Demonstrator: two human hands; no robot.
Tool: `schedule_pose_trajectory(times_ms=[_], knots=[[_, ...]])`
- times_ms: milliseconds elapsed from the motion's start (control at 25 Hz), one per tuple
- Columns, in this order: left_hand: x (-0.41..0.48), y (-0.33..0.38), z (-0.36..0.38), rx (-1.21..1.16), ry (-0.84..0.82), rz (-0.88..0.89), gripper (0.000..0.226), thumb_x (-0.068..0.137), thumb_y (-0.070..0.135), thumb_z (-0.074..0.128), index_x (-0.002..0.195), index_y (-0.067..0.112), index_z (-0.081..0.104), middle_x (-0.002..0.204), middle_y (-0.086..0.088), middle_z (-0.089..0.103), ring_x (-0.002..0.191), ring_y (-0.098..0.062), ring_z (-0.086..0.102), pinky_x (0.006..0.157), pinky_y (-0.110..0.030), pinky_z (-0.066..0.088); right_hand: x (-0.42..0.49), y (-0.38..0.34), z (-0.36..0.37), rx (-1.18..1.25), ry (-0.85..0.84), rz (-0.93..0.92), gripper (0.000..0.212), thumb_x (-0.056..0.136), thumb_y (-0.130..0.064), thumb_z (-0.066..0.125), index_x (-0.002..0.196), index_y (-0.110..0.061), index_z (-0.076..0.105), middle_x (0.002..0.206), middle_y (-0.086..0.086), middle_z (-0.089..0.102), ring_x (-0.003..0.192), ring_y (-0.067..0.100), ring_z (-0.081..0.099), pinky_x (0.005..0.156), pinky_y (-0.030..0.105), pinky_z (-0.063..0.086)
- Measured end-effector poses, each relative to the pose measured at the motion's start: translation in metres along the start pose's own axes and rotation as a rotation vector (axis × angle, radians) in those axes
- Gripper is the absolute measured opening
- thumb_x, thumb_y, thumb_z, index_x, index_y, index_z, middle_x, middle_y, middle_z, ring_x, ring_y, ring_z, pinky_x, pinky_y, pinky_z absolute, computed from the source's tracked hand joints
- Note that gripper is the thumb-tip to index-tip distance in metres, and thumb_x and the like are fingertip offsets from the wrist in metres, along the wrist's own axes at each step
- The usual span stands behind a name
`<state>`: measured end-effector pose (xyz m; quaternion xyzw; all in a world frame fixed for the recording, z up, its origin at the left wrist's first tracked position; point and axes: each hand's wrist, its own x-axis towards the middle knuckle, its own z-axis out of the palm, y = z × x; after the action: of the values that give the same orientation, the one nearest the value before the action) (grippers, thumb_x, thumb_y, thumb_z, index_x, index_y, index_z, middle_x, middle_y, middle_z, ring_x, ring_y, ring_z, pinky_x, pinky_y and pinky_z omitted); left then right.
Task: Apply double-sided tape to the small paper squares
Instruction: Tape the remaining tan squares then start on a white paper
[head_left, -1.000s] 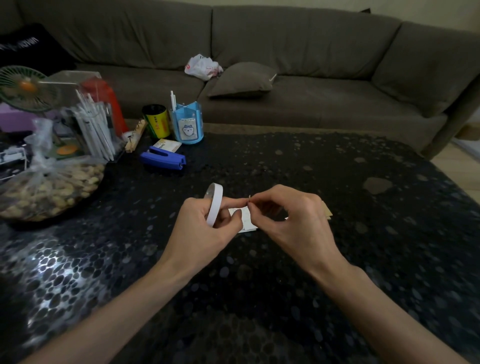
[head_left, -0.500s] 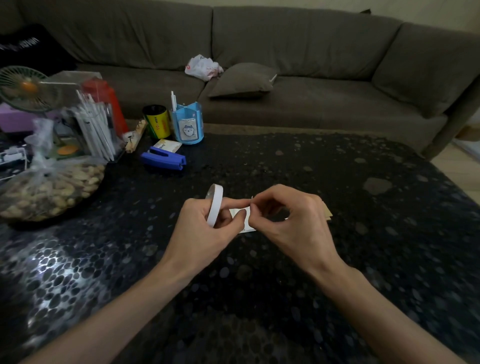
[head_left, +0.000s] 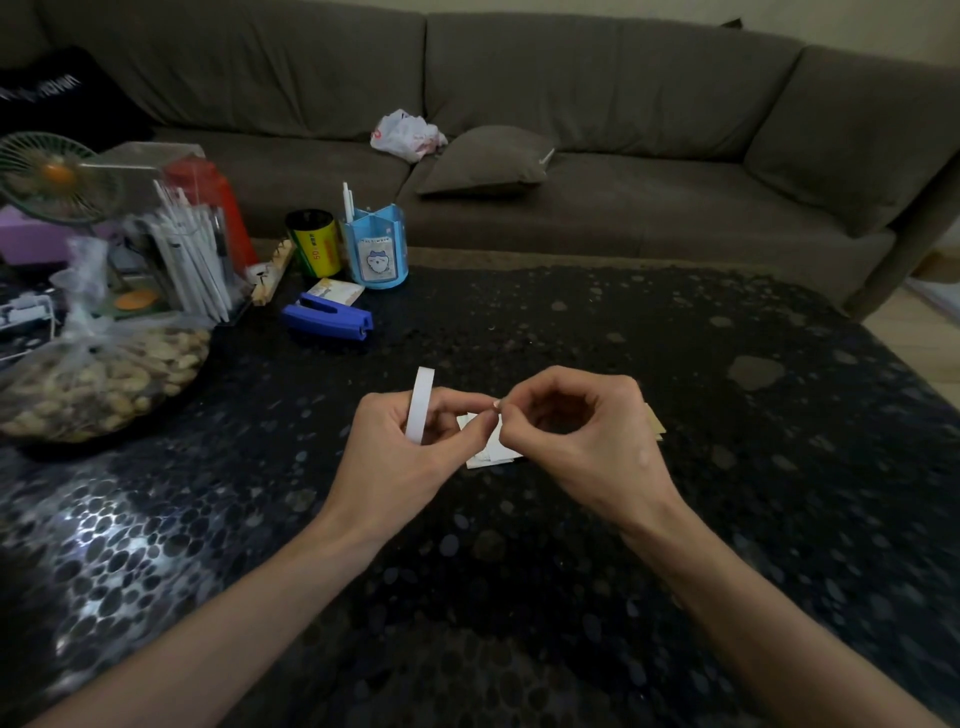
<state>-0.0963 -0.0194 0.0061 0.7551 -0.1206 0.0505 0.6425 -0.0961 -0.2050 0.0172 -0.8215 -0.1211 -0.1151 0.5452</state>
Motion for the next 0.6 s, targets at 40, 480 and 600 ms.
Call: schedule_pose_trajectory(times_ms=[40, 480, 600], knots=[[-0.0005, 0.0007, -0.0001, -0.007, 0.005, -0.010, 0.010, 0.088, 0.019, 0.079, 0.093, 0.026, 0.084, 0.073, -0.028, 0.066, 0.075, -0.052, 0.060, 0.073, -0.048, 0.056, 0.0003, -0.0001, -0.0003, 0.019, -0.006, 0.007, 0.009, 0.085, -0.011, 0.082, 0.085, -0.020, 0.079, 0.081, -0.009, 0.077, 0.079, 0.008, 0.074, 0.072, 0.021, 0.058], [-0.0001, 0.0008, 0.0000, -0.012, 0.033, -0.055, 0.012, 0.090, 0.019, 0.077, 0.094, 0.028, 0.082, 0.080, -0.014, 0.075, 0.082, -0.038, 0.071, 0.080, -0.037, 0.060, 0.0011, 0.0007, -0.0012, -0.020, 0.004, -0.032, 0.007, 0.090, -0.016, 0.080, 0.094, -0.022, 0.080, 0.087, -0.014, 0.077, 0.086, 0.008, 0.074, 0.078, 0.026, 0.062], [0.0003, -0.0014, -0.0003, 0.000, 0.052, -0.058, 0.012, 0.089, 0.016, 0.078, 0.089, 0.027, 0.083, 0.078, -0.024, 0.071, 0.077, -0.046, 0.065, 0.072, -0.032, 0.060, 0.0011, 0.0014, -0.0003, -0.022, 0.001, -0.039, 0.006, 0.090, -0.017, 0.080, 0.094, -0.022, 0.080, 0.088, -0.012, 0.077, 0.087, 0.010, 0.075, 0.078, 0.030, 0.063]])
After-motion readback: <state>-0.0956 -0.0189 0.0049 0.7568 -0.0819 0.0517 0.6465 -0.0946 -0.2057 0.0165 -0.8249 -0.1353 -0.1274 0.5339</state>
